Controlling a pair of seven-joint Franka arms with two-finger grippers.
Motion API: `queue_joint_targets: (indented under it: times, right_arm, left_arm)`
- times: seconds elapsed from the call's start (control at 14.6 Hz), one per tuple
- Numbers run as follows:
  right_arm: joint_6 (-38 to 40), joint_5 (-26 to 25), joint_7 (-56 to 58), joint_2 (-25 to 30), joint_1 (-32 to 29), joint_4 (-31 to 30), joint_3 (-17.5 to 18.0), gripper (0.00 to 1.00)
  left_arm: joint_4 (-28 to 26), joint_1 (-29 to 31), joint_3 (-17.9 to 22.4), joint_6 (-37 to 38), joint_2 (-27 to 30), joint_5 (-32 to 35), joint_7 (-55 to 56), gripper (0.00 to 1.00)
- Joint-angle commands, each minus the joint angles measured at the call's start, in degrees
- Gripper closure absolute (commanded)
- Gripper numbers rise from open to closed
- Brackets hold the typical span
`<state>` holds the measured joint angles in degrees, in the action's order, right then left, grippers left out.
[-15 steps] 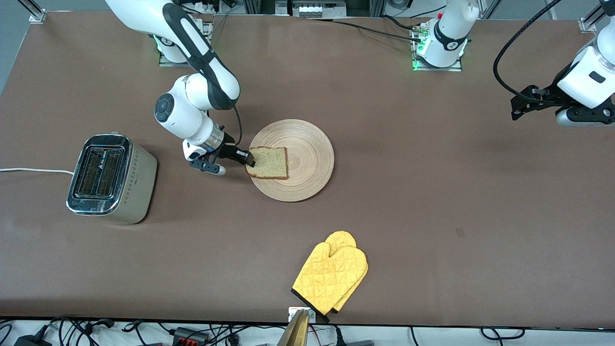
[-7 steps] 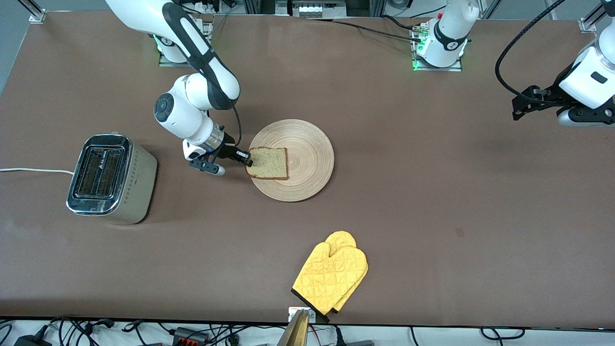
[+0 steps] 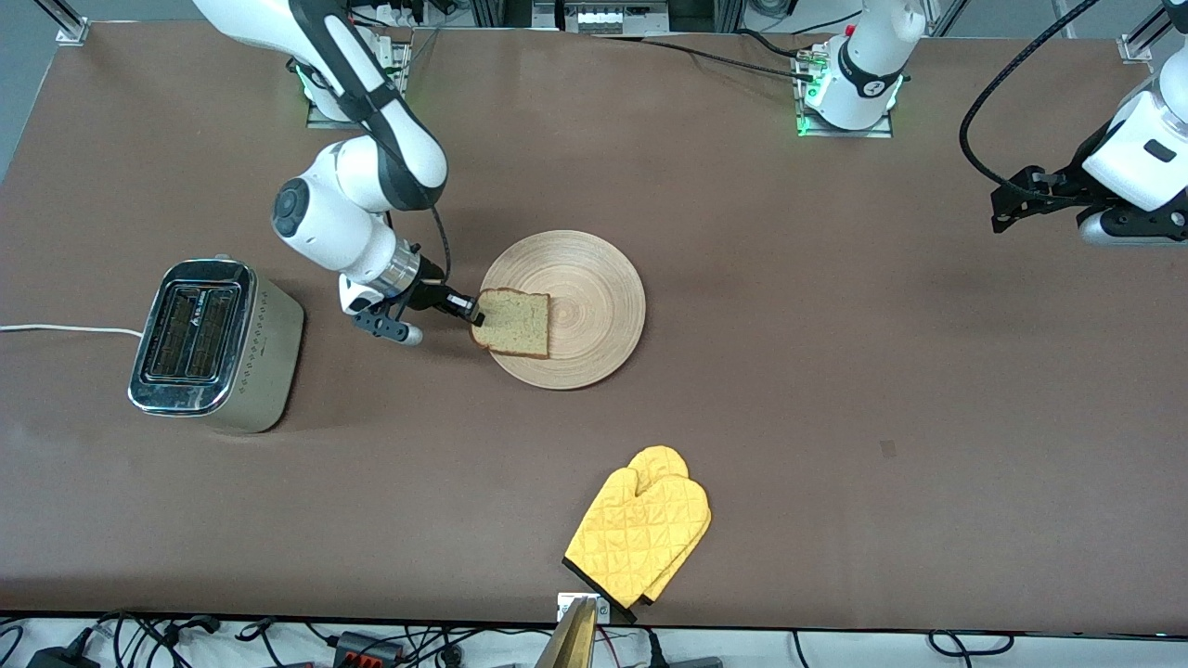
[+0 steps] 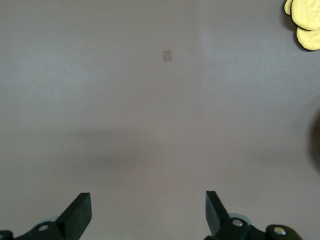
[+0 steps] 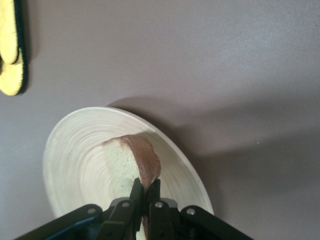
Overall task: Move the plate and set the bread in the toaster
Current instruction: 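Lift the bread with the right gripper and carry it over the toaster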
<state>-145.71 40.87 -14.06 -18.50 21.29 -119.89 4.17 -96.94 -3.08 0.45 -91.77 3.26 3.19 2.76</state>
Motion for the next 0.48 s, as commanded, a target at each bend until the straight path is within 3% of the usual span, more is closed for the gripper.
queue_joint_targets:
  times: [0.0,0.14,0.41]
  right_arm:
    - [15.0,-5.5,-0.6,1.4,-0.4,7.9,-4.9,1.0]
    - [27.2,-12.6,-0.7,0.8,-0.6,15.9,-8.0,1.0]
    - [47.0,-20.5,-0.1,-0.2,-1.9,28.4,-12.6,1.0]
  left_arm:
    - [1.4,0.4,0.1,1.2,-0.5,-0.9,-1.0,0.0]
    - [1.5,0.4,0.2,1.2,-0.5,-0.9,-1.0,0.0]
    - [1.4,0.4,0.2,1.2,-0.5,-0.9,-1.1,0.0]
